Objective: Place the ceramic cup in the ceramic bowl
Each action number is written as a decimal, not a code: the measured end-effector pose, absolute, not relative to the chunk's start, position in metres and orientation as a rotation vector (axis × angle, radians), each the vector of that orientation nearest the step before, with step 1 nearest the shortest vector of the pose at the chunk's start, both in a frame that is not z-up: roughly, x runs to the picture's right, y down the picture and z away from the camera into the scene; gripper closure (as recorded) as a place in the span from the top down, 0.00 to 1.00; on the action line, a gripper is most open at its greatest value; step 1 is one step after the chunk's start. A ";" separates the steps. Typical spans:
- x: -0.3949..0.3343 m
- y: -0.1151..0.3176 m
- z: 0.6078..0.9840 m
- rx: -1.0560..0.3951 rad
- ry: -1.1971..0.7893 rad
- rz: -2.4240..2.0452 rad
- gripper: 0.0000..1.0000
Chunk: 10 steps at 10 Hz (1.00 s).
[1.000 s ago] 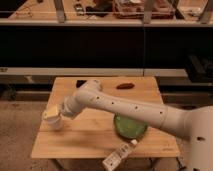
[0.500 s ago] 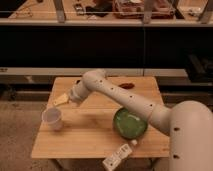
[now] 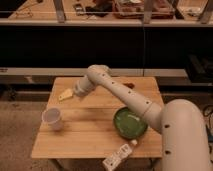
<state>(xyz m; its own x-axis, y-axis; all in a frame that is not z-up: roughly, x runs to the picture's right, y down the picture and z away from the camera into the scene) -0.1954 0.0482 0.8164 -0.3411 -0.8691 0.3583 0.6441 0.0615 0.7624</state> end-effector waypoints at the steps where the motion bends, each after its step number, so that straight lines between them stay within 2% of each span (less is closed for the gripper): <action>1: -0.195 0.048 0.817 0.285 -1.093 -1.590 0.80; 10: -0.225 0.057 0.809 0.290 -1.139 -1.641 0.80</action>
